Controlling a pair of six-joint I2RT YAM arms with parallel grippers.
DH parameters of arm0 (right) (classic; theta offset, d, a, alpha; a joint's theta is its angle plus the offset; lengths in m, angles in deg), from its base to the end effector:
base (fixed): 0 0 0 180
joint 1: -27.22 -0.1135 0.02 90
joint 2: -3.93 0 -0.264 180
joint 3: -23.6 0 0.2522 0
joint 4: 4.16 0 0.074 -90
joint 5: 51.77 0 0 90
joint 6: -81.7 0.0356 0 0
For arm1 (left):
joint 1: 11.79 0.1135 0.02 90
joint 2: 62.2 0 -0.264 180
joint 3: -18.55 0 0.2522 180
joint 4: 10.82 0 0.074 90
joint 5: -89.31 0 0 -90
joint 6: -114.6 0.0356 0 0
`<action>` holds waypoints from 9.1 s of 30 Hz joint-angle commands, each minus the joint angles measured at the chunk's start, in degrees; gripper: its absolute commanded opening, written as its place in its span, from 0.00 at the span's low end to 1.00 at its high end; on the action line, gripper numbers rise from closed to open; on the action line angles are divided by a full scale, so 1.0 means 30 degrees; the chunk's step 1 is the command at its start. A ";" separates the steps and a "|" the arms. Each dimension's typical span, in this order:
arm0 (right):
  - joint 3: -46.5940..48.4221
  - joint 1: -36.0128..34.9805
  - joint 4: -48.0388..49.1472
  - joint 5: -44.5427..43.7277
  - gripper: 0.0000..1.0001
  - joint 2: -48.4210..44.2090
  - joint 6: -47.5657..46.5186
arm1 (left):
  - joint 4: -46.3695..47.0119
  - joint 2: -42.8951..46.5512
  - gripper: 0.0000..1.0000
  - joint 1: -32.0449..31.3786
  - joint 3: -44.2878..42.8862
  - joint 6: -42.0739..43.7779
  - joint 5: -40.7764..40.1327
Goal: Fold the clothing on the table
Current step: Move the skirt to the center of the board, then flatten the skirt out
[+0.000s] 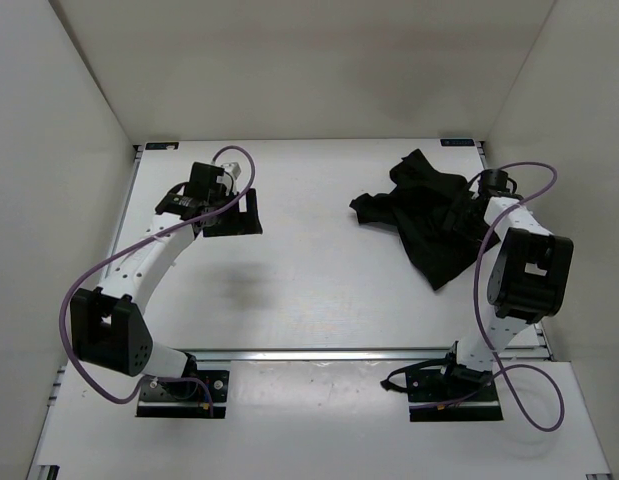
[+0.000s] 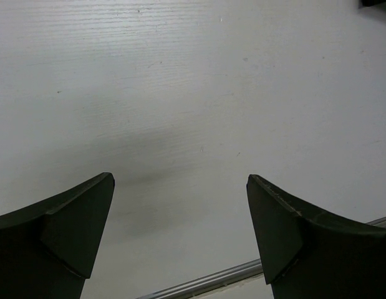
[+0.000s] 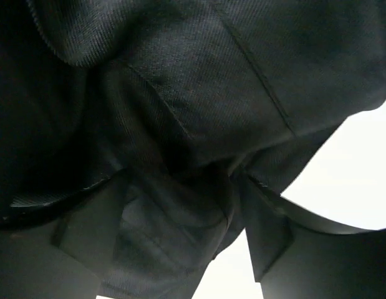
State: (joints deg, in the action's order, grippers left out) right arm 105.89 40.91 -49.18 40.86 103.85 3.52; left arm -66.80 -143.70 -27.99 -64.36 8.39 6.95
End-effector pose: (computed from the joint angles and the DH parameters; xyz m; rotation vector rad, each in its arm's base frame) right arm 0.3464 -0.0827 0.1999 0.5735 2.6007 0.0506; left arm 0.2834 -0.0873 0.2918 0.0543 2.5564 -0.3918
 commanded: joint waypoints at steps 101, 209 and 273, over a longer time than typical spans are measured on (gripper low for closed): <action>-1.6692 -0.7172 0.8487 0.5214 0.78 -1.2919 1.1295 | 0.7803 0.3434 0.98 -0.3387 0.6642 -0.3241 0.5774; -0.8694 -1.1624 1.2795 0.6798 0.53 -0.6824 0.8161 | 1.0821 0.2760 0.99 -0.3036 0.7139 -0.5672 0.5042; 1.9870 -1.6663 0.2951 0.1874 0.00 0.3051 0.3210 | 1.5273 0.2969 0.94 -1.0212 0.9221 -0.9863 -0.7409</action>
State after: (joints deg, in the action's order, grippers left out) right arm 162.04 -8.11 -44.88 46.00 112.86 13.90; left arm -17.84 -133.77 -57.68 -33.76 -23.50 -12.53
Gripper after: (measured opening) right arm 0.004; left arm 0.939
